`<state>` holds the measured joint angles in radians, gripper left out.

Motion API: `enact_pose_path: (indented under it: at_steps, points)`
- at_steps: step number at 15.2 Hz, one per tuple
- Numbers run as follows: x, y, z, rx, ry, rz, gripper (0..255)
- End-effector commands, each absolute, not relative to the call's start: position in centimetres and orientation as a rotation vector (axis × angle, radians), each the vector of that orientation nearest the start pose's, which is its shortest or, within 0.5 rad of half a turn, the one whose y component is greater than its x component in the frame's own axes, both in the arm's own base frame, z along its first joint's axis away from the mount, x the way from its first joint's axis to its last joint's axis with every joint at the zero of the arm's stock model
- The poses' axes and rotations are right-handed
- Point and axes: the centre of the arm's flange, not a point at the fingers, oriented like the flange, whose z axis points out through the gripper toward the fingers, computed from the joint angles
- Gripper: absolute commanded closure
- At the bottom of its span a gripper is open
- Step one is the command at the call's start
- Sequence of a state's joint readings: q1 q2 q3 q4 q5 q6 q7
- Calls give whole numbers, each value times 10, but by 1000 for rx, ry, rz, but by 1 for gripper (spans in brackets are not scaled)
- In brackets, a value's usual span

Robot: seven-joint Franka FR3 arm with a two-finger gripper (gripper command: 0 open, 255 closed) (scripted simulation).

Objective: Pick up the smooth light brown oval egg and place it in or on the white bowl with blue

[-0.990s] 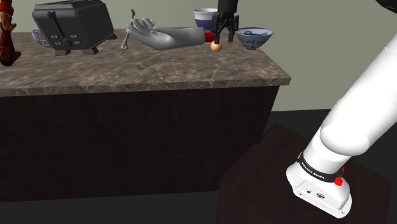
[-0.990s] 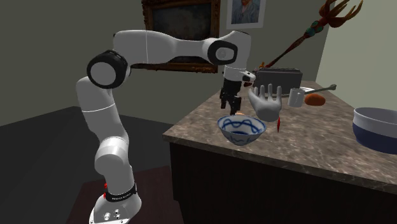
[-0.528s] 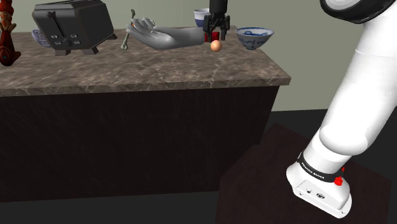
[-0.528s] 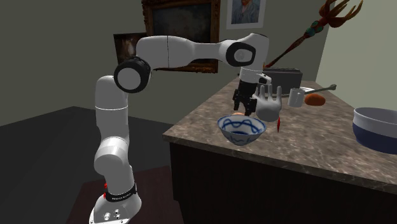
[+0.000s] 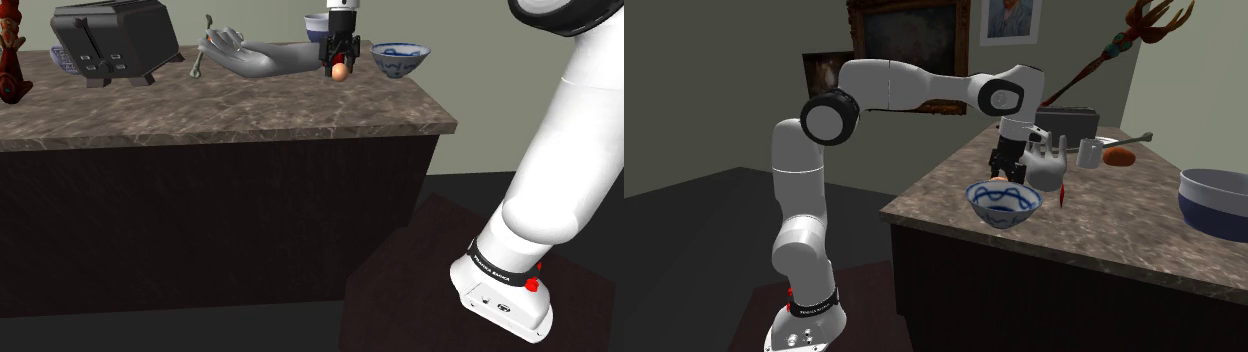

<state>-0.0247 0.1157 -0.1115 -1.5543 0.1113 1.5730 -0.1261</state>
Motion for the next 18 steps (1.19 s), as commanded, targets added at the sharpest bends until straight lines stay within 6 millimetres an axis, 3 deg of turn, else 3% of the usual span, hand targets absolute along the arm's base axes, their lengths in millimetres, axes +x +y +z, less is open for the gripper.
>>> enact_pose_path:
  at_steps: [1, 5, 6, 15, 18]
  points:
    - [582, -65, 567, -3029, 24, 125, 0]
    - [582, -65, 567, -3029, 24, 125, 0]
    - [582, -65, 567, -3029, 24, 125, 255]
    - [582, -65, 567, -3029, 24, 125, 255]
    - [582, -65, 583, -3029, 24, 125, 255]
